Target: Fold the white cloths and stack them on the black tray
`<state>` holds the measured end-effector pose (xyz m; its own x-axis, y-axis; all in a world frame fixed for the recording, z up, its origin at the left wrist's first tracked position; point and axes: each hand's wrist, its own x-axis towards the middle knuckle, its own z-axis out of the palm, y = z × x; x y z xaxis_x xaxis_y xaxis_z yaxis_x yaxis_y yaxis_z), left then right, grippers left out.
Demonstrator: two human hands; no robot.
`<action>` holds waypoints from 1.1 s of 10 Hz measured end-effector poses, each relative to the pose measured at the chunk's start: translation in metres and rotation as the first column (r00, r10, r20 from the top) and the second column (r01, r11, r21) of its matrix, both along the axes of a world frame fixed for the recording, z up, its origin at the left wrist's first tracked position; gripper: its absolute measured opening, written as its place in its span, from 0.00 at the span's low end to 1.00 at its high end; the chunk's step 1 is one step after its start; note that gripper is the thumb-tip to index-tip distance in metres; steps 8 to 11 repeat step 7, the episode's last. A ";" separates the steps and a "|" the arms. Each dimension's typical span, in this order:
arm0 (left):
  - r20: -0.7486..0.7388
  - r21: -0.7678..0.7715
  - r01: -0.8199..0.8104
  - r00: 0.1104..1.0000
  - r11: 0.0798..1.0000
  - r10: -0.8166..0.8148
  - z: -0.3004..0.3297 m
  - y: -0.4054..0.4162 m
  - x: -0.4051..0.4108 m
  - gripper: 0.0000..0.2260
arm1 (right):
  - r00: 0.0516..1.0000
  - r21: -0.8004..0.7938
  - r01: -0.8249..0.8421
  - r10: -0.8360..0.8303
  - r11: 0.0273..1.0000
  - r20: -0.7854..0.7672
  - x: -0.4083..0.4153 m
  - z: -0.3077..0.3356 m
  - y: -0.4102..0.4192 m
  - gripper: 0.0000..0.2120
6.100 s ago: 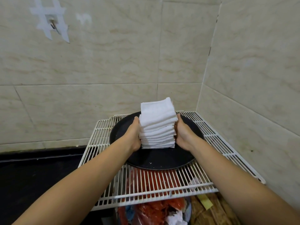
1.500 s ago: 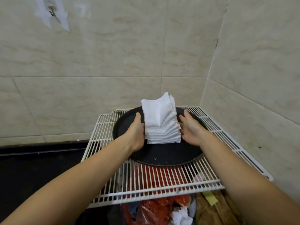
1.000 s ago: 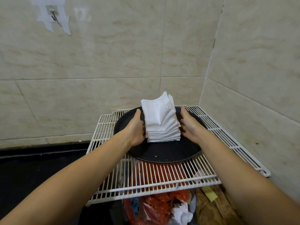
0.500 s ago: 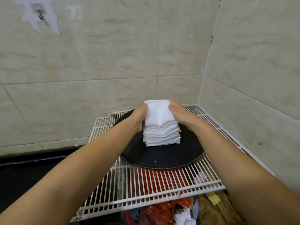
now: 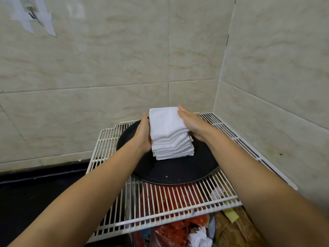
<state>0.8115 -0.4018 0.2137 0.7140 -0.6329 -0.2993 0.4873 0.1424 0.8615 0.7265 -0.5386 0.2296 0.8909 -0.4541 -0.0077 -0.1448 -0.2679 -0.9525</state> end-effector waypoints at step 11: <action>-0.100 -0.031 0.077 0.992 0.997 -0.080 0.017 0.008 -0.036 0.32 | 0.991 0.528 0.097 -0.131 0.844 0.027 -0.038 -0.028 0.005 0.25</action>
